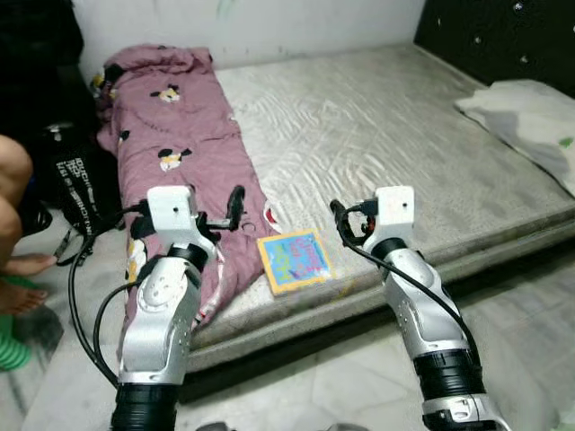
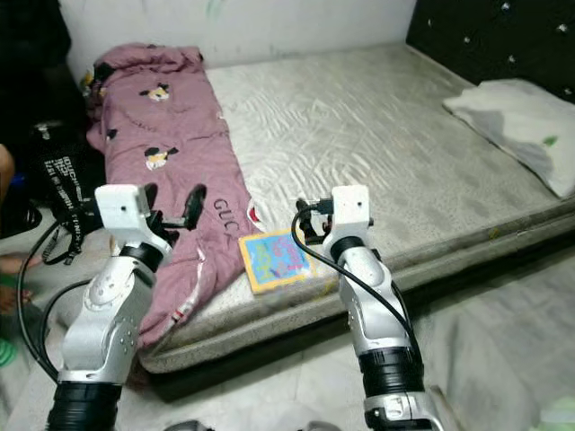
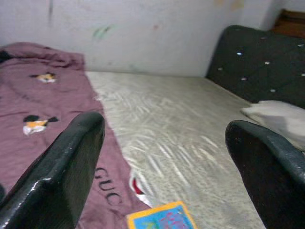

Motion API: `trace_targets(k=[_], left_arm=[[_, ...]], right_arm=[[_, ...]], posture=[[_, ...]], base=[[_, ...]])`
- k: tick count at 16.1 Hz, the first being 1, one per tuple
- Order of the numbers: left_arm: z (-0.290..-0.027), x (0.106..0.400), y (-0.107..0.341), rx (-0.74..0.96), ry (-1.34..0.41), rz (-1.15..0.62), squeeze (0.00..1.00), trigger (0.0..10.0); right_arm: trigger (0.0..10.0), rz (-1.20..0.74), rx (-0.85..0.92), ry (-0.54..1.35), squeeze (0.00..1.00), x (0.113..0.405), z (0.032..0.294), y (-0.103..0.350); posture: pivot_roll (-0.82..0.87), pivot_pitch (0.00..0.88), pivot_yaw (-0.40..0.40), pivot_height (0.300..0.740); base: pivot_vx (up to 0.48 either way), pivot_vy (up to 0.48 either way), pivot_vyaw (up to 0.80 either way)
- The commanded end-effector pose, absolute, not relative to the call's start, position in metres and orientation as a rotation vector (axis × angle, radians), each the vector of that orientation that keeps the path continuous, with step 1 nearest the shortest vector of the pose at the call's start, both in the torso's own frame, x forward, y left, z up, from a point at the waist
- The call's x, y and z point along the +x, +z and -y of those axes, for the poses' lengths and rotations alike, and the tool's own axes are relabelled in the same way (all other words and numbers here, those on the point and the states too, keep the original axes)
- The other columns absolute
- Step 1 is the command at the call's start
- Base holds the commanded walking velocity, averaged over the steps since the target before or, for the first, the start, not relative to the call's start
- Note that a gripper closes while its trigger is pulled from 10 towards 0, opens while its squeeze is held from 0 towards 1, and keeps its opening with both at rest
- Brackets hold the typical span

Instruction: Clean up the room

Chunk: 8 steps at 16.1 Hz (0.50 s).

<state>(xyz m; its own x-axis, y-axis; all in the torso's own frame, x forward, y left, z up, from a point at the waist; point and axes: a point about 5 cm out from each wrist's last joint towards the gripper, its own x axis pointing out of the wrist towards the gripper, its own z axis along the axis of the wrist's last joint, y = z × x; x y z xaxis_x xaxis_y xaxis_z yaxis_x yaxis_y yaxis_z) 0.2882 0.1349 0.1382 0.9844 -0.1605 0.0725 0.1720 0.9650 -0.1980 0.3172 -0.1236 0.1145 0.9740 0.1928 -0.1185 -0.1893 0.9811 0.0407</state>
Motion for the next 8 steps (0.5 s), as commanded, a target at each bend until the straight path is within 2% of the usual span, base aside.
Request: trace_targets(k=[1,5,6,8], left_arm=[[-0.1442,0.2877,0.1404,-0.191,-0.143,0.066,0.0,10.0],[-0.1457,0.2867,0.139,-0.185,-0.132,0.062,0.0,10.0],[-0.1462,0.2877,0.1383,-0.177,-0.115,0.055,0.0,10.0],[-0.1474,0.2892,0.1369,-0.174,-0.09,0.049,0.0,10.0]], right_arm=[[10.0,-0.104,0.032,0.222,0.0,0.3191,0.114,0.1192],[10.0,-0.102,0.022,0.232,0.0,0.3194,0.1127,0.1192],[10.0,-0.102,0.02,0.234,0.0,0.3195,0.1126,0.1192],[10.0,-0.103,0.019,0.232,0.0,0.3198,0.1129,0.119]], posture=[[0.01,0.0,0.002,0.74],[0.02,0.0,-0.003,0.74],[0.02,0.0,-0.003,0.74],[0.02,0.0,-0.001,0.74]], base=[[0.42,0.0,0.0],[0.409,0.0,0.0],[0.27,0.0,0.0],[0.0,0.0,0.0]])
